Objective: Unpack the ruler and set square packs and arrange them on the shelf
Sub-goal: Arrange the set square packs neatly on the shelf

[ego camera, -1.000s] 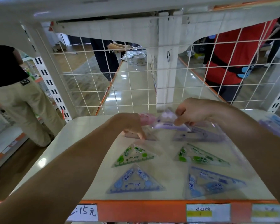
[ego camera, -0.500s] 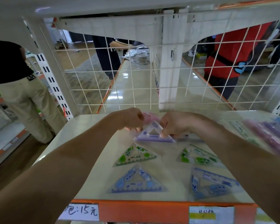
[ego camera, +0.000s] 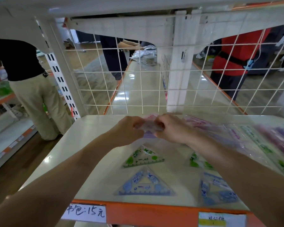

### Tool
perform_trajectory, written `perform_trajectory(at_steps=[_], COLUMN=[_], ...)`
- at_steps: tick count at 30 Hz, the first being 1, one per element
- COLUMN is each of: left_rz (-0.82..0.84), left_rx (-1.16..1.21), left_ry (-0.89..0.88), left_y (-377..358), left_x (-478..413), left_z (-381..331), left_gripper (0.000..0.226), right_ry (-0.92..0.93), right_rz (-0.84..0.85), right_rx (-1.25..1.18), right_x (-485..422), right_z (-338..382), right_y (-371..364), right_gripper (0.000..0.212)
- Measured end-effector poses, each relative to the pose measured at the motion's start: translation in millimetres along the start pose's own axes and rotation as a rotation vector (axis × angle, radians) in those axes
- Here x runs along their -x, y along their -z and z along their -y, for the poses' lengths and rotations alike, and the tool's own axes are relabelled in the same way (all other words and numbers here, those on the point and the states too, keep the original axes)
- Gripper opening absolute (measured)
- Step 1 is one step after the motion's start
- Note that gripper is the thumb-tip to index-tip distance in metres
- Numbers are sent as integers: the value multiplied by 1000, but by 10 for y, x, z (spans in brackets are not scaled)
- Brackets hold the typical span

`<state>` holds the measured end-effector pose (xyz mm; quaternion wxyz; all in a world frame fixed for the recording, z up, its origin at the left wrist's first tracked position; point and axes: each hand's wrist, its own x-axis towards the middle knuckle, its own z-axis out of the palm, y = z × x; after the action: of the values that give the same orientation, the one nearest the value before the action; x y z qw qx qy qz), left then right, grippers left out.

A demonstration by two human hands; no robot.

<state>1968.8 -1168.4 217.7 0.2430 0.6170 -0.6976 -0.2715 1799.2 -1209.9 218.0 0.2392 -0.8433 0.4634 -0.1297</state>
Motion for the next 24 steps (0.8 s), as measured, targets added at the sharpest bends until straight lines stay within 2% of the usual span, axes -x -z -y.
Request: perform_trajectory(at_steps=[3,5,11,15,18,21,24], left_rz=[-6,-42,-30,-53,-147,-232,-210], left_rx=[-65,-131,-252,-253,-274,-324,-335], left_ry=[24,18,15,-11,-1,-28,-43], left_y=[-87,-129,-232,-224,-185,-178,-190], left_x=[19,-1,-63,-25,3,21,34], left_z=[63,95,60,39,92,107,137], left_gripper=[29,31,40,38,24,19,18], right_ry=[11,35,140,133,81,84,88], right_rz=[31,2,-99,-111,-98,-140,-142], right_rx=[-13,-1,112,148,167,175,225], right_x=[18,18,34,39,60,82,85], right_z=[13,16,37,-21,-47,-43,-51], right_y=[-20,-23,-130,-163,-166,-140,-178], right_gripper=[30,18,13,14,18,14,17])
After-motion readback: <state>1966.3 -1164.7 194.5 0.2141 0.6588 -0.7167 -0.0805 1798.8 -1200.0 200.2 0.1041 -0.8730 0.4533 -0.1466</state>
